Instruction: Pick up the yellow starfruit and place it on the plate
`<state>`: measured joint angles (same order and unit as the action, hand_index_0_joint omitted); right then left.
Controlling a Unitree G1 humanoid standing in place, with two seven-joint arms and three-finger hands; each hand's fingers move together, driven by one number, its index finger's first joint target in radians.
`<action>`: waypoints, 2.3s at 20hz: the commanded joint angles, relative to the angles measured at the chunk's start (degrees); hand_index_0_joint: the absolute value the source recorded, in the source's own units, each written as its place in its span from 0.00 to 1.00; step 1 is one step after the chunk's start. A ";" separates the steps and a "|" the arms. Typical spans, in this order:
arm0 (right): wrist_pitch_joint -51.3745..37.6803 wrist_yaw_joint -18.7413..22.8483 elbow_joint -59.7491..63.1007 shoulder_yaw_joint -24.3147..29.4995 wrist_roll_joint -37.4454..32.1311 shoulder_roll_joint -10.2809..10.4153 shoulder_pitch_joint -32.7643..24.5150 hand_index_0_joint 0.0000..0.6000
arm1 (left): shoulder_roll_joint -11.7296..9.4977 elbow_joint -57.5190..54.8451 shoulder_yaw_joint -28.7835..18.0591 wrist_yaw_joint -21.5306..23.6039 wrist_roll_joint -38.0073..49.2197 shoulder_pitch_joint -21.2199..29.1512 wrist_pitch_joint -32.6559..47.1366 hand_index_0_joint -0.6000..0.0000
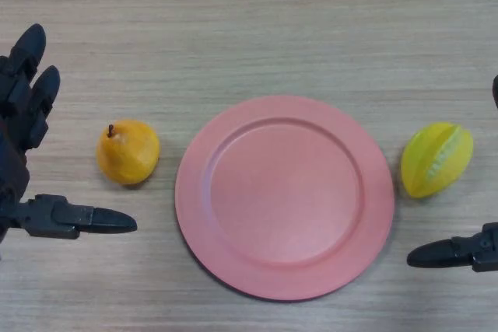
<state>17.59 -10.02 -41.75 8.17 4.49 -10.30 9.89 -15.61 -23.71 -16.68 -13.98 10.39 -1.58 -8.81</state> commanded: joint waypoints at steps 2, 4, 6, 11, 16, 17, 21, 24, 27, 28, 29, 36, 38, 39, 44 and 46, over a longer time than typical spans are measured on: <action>-5.31 1.16 -2.66 1.51 -0.36 -1.18 -1.34 0.00 | -1.92 -3.77 -1.61 2.12 -0.61 1.24 8.30 1.00; -5.12 1.11 -2.49 0.99 -1.03 -1.27 -1.40 0.00 | -1.65 -5.73 -1.29 0.71 -1.29 0.25 6.56 1.00; -6.00 1.47 -0.96 0.74 -1.03 -1.62 -2.28 0.00 | -1.51 -7.36 -2.13 -0.67 -1.30 -0.24 3.82 1.00; -9.68 3.35 6.05 -1.50 0.62 -2.74 -6.40 0.00 | -1.55 -7.21 -1.73 -3.52 -4.53 -0.63 3.63 1.00; -18.65 5.84 20.09 -4.10 5.97 -4.38 -14.18 0.00 | -1.73 -3.95 -3.21 -3.96 -3.66 -0.60 5.54 1.00; -20.42 6.10 22.11 -4.08 7.32 -4.67 -15.06 0.00 | -1.87 -3.62 -3.24 -3.76 -3.51 -0.48 5.73 1.00; -27.47 8.77 33.62 -3.68 9.98 -5.93 -20.48 0.00 | -3.18 -0.96 -4.97 -3.18 -2.58 0.63 9.01 1.00; -28.82 11.03 40.05 -3.56 9.39 -6.41 -23.98 0.00 | -3.13 -1.74 -3.85 -1.80 -3.11 1.16 6.59 1.00; -30.52 12.12 44.60 -3.12 8.32 -7.06 -26.07 0.00 | -3.76 -1.50 -5.10 -2.04 -2.94 1.48 6.45 1.00; -31.60 12.75 47.91 -2.83 7.98 -7.55 -27.25 0.00 | -3.99 -0.69 -5.43 -1.54 -3.40 1.82 7.13 1.00; -31.53 12.90 48.87 -2.65 7.47 -7.66 -27.73 0.00 | -4.00 -0.35 -5.40 -1.25 -3.56 1.94 7.43 1.00; -41.15 16.75 68.65 -2.65 10.61 -10.62 -33.58 0.00 | -3.73 0.23 -4.70 0.32 -4.23 1.53 7.24 1.00; -43.35 17.32 73.15 -2.69 11.06 -11.03 -34.92 0.00 | -3.68 -0.23 -5.27 0.42 -3.38 1.70 7.15 1.00; -43.69 17.17 74.21 -2.70 10.90 -11.16 -35.33 0.00 | -3.71 -0.37 -5.54 0.41 -2.87 1.75 7.21 1.00; -49.38 20.65 84.98 -3.25 14.26 -12.43 -38.47 0.00 | -3.98 0.26 -5.34 0.95 -1.90 2.16 7.27 1.00; -49.65 21.74 86.40 -3.61 15.11 -12.39 -39.14 0.08 | -4.16 0.61 -5.32 0.99 -1.85 2.38 7.00 1.00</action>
<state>-23.67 7.54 46.99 2.51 19.92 -19.85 -25.42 -16.92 -20.81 -17.19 -15.97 6.03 -1.10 -8.72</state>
